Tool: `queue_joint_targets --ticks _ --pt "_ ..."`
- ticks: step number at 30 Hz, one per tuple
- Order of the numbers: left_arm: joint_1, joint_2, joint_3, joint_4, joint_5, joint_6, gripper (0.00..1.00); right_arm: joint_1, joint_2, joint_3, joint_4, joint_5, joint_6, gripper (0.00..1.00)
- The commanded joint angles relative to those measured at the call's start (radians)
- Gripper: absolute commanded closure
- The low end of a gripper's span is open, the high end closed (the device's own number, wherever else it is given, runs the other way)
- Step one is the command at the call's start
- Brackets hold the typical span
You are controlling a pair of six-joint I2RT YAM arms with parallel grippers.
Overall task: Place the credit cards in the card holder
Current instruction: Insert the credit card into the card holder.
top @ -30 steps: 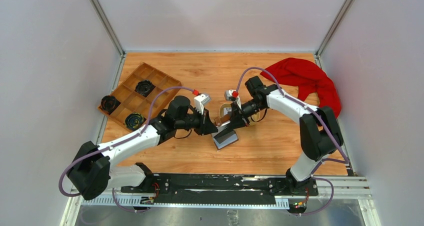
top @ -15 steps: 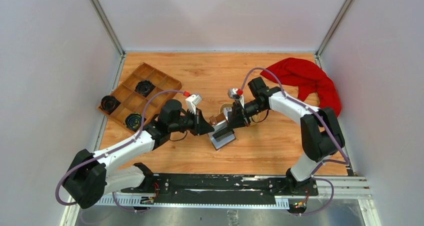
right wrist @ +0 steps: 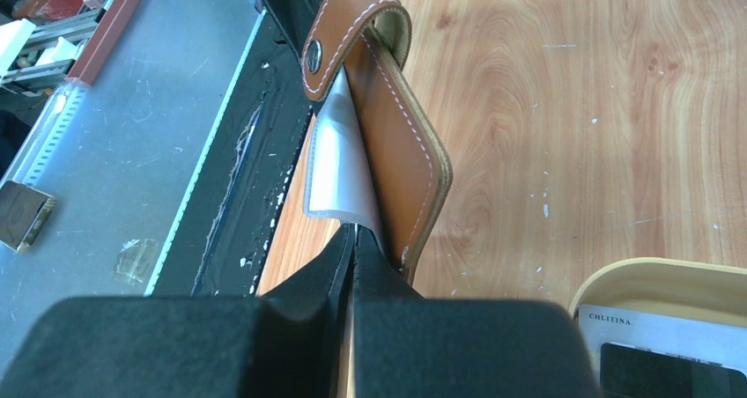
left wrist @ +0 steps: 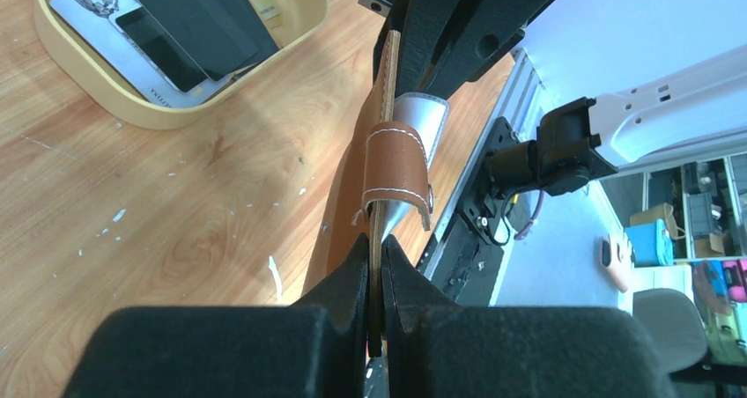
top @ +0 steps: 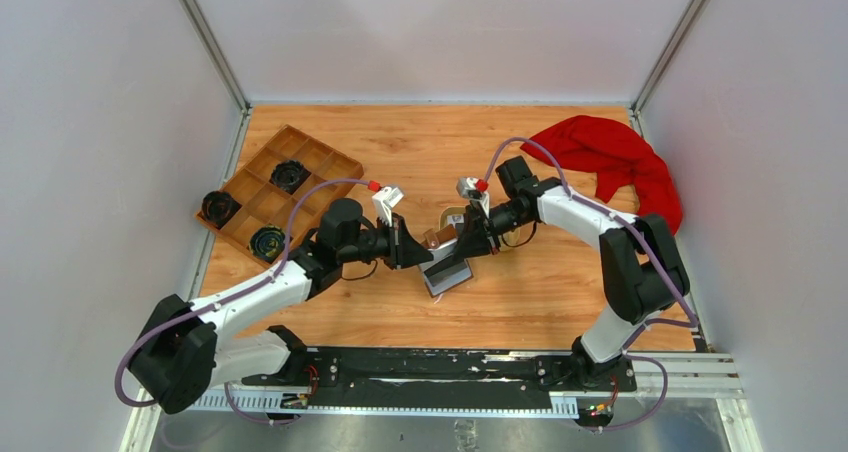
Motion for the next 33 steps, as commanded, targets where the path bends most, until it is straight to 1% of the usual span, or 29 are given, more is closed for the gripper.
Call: queue_joint_targets --ticks 1,5,15,20,29,33 --pt "0.006 -0.003 -0.009 0.097 0.037 -0.027 1.00 0.002 0.022 -0.026 0.027 -0.054 -0.014 1.00" --pt "0.007 -0.015 -0.014 0.110 0.026 -0.036 1.00 -0.001 0.028 -0.038 0.027 -0.073 -0.031 1.00" --pt "0.036 -0.061 -0.046 0.139 0.016 -0.069 1.00 -0.034 0.029 -0.071 0.025 -0.064 -0.097 1.00" --pt "0.039 -0.056 -0.056 0.173 0.028 -0.088 1.00 -0.032 0.044 -0.070 0.019 -0.065 -0.113 0.95" --pt "0.038 0.001 -0.051 0.209 0.113 -0.104 1.00 -0.029 0.036 -0.047 0.020 -0.089 -0.146 0.97" --pt "0.040 0.016 -0.044 0.210 0.130 -0.104 1.00 -0.024 0.032 -0.036 0.020 -0.095 -0.178 0.98"
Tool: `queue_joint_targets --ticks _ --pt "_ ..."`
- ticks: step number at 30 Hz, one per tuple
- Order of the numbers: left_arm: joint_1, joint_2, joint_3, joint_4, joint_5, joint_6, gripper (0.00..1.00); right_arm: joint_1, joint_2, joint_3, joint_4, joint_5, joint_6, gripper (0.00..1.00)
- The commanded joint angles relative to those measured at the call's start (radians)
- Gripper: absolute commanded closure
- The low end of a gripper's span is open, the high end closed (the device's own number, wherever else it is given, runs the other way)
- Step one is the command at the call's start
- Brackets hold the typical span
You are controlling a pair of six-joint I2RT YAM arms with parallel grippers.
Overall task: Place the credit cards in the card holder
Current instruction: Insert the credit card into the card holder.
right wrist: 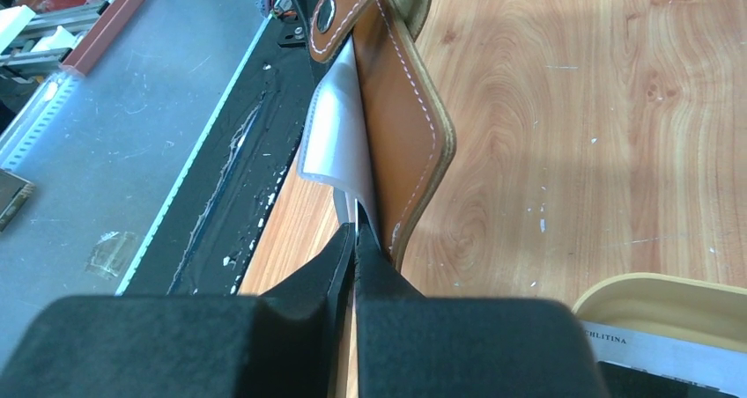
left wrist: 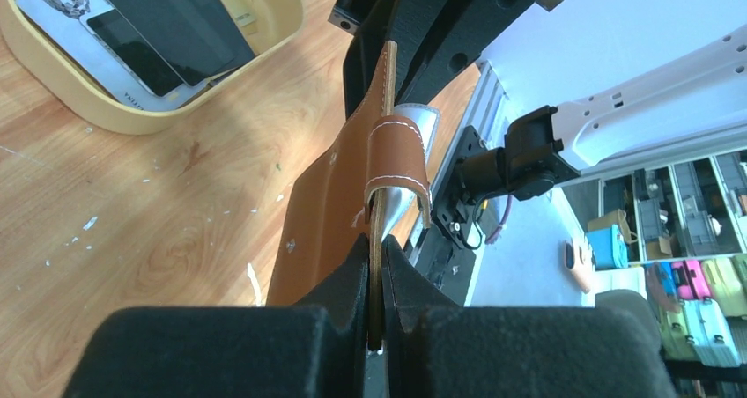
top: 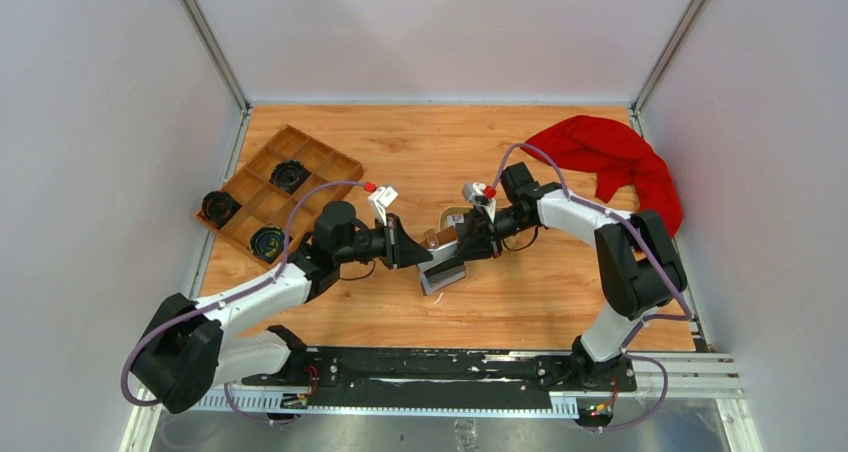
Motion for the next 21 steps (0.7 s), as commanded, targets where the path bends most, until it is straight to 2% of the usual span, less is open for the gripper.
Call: queue_joint_targets --ticks 1,10,16,21 --pt "0.005 0.014 0.012 0.077 0.058 -0.013 1.00 -0.005 0.002 0.016 -0.013 -0.011 -0.077 0.98" --pt "0.009 0.093 0.014 0.078 0.048 0.034 1.00 -0.004 0.009 0.012 -0.014 -0.015 -0.262 0.98" --pt "0.052 0.112 0.000 0.077 0.056 0.056 1.00 0.001 0.047 0.017 -0.020 0.001 -0.367 0.98" --pt "0.061 0.126 -0.005 0.077 0.077 0.073 1.00 0.021 0.110 0.020 -0.122 -0.027 -0.551 0.99"
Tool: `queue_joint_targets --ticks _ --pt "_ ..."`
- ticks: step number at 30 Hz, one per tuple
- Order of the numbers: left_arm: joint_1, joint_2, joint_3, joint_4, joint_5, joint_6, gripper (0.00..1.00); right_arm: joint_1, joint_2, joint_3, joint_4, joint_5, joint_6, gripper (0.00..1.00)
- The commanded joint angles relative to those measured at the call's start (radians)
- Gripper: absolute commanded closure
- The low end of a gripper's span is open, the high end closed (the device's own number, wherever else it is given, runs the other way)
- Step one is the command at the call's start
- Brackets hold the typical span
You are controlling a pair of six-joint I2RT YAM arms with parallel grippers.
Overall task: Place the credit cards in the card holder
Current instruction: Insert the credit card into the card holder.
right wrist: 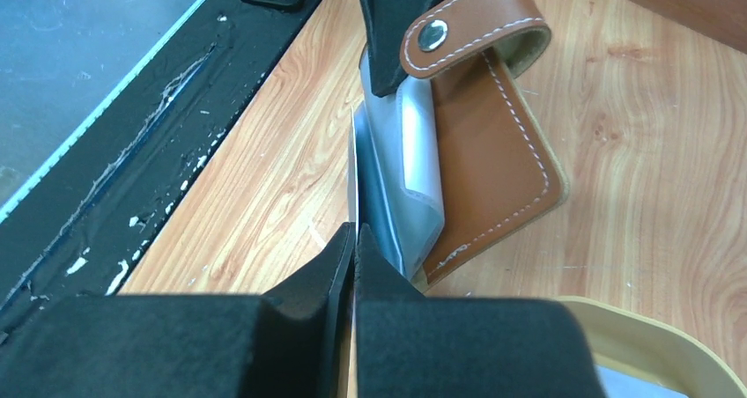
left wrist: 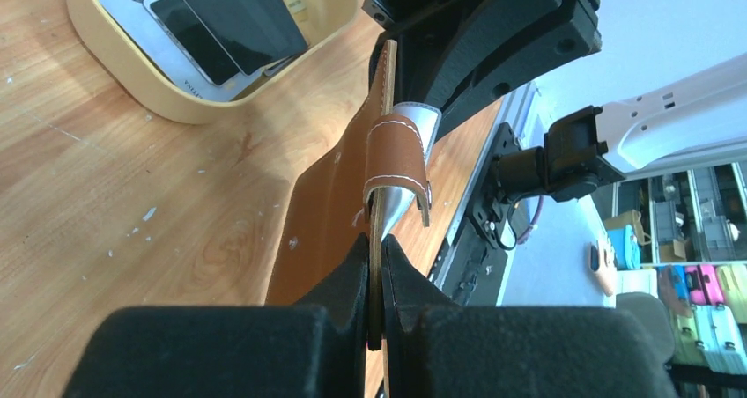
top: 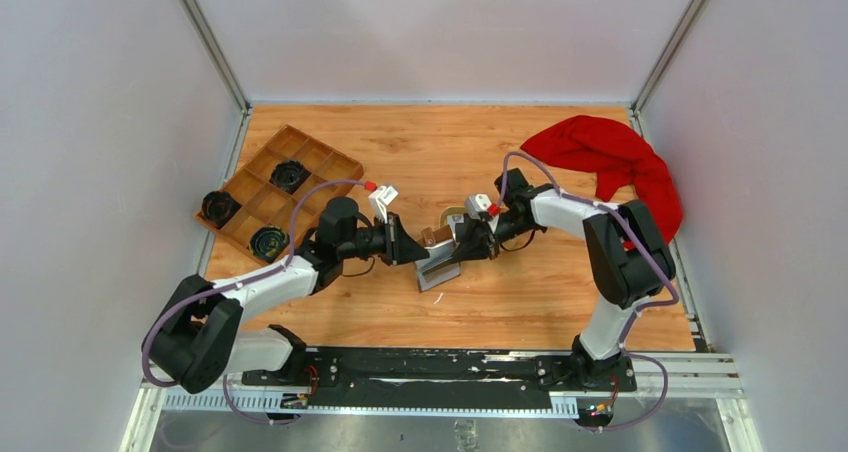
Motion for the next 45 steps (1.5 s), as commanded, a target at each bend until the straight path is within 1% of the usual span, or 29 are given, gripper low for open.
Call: queue_joint_targets --ticks 1,4,6,12,17,19,20,23,24,25,31,33,35,38,41,45 --pt "0.005 0.014 -0.004 0.033 0.051 0.028 1.00 0.020 0.063 0.021 -0.132 -0.046 -0.255 0.99" --pt "0.005 0.027 -0.003 0.033 0.072 0.031 1.00 0.026 0.094 0.052 -0.212 -0.063 -0.352 1.00" --pt "0.005 0.033 -0.005 0.033 0.078 0.035 1.00 0.029 0.112 0.075 -0.227 -0.046 -0.359 1.00" --pt "0.021 0.045 -0.011 0.033 0.065 0.055 1.00 0.044 0.167 0.129 -0.229 -0.022 -0.316 1.00" --pt "0.037 0.061 -0.023 0.033 0.053 0.070 1.00 0.061 0.189 0.149 -0.215 0.048 -0.258 1.00" --pt "0.041 0.069 -0.026 0.033 0.053 0.074 1.00 0.066 0.187 0.135 -0.162 0.065 -0.187 1.00" --pt "0.043 0.072 -0.030 0.033 0.054 0.077 1.00 0.069 0.179 0.115 -0.097 0.079 -0.125 1.00" --pt "0.049 0.073 -0.042 0.035 0.057 0.081 1.00 0.088 0.133 0.013 0.222 0.153 0.155 0.99" --pt "0.051 0.072 -0.047 0.037 0.058 0.082 1.00 0.094 0.121 -0.020 0.309 0.172 0.220 0.99" --pt "0.054 0.071 -0.051 0.037 0.060 0.082 1.00 0.096 0.117 -0.037 0.359 0.175 0.245 0.98" --pt "0.069 0.061 -0.068 0.040 0.062 0.087 1.00 0.097 0.138 -0.035 0.351 0.151 0.251 0.97" --pt "0.071 0.058 -0.070 0.040 0.064 0.091 1.00 0.096 0.155 -0.013 0.307 0.150 0.250 0.93" --pt "0.071 0.061 -0.071 0.040 0.068 0.093 1.00 0.097 0.173 0.017 0.255 0.150 0.241 0.85" --pt "0.071 0.064 -0.074 0.040 0.071 0.098 1.00 0.098 0.176 0.046 0.229 0.154 0.269 0.71" --pt "0.071 0.067 -0.079 0.040 0.070 0.101 1.00 0.098 0.149 0.069 0.209 0.158 0.307 0.60" --pt "0.071 0.075 -0.092 0.040 0.055 0.107 1.00 0.097 0.099 0.105 0.144 0.177 0.332 0.49"
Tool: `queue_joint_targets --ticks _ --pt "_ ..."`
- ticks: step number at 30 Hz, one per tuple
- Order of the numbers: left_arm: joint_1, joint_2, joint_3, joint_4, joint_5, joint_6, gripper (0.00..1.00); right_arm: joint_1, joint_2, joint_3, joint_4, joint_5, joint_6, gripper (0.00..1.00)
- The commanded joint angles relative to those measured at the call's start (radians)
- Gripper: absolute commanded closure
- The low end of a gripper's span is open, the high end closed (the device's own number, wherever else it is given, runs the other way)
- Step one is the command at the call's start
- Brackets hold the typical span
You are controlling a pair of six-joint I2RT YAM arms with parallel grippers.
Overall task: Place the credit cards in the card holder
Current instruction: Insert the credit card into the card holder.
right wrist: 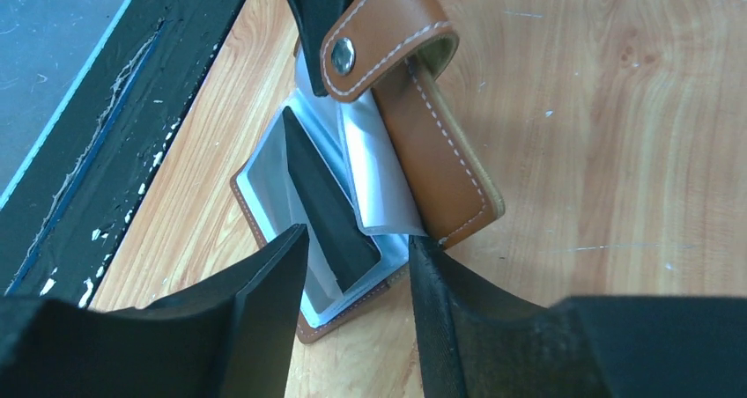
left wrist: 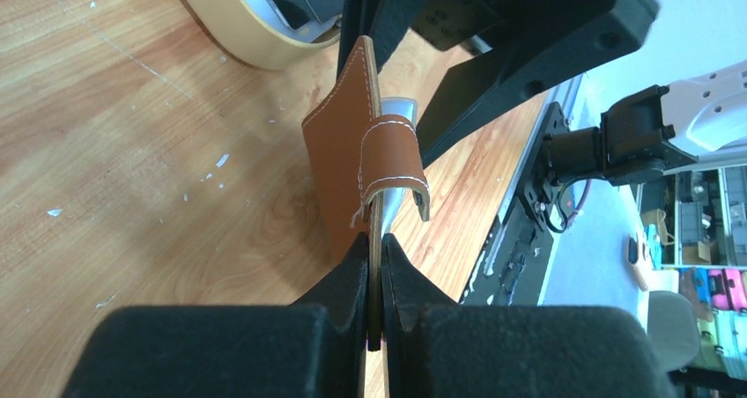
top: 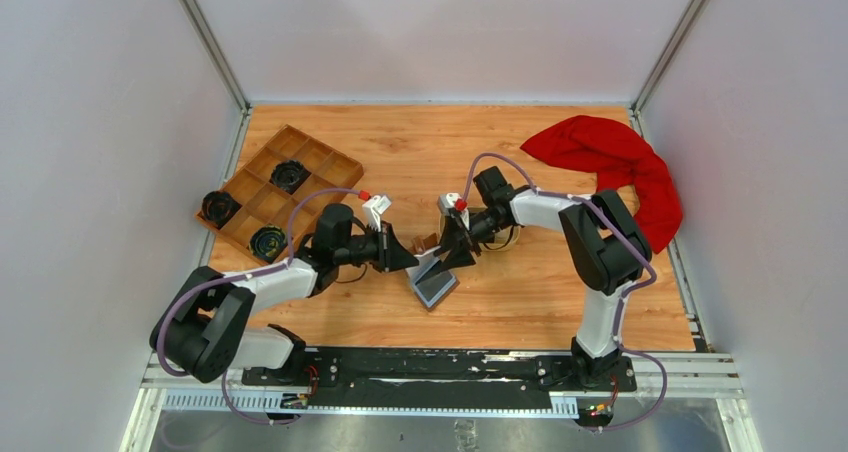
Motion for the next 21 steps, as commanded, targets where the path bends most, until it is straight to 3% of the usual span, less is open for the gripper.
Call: queue_joint_targets --ticks 1,5,8,11,17,21 --pt "0.003 0.014 -0.019 0.013 0.012 0.017 1.00 0.009 -0.065 0.056 -0.100 0.049 0.031 0.47" --pt "0.003 0.005 -0.038 0.013 -0.033 0.016 1.00 0.007 -0.093 0.101 -0.241 0.089 -0.030 0.43" --pt "0.003 -0.022 -0.063 0.013 -0.090 0.004 1.00 0.000 -0.086 0.163 -0.442 0.114 -0.150 0.36" --pt "0.003 -0.075 -0.106 0.013 -0.177 -0.034 1.00 -0.004 -0.093 0.214 -0.542 0.145 -0.147 0.36" --pt "0.003 -0.262 -0.233 0.014 -0.387 -0.177 0.93 -0.002 -0.187 0.227 -0.568 0.190 -0.010 0.38" --pt "0.003 -0.347 -0.289 0.014 -0.472 -0.255 0.79 0.003 -0.238 0.181 -0.534 0.171 0.091 0.41"
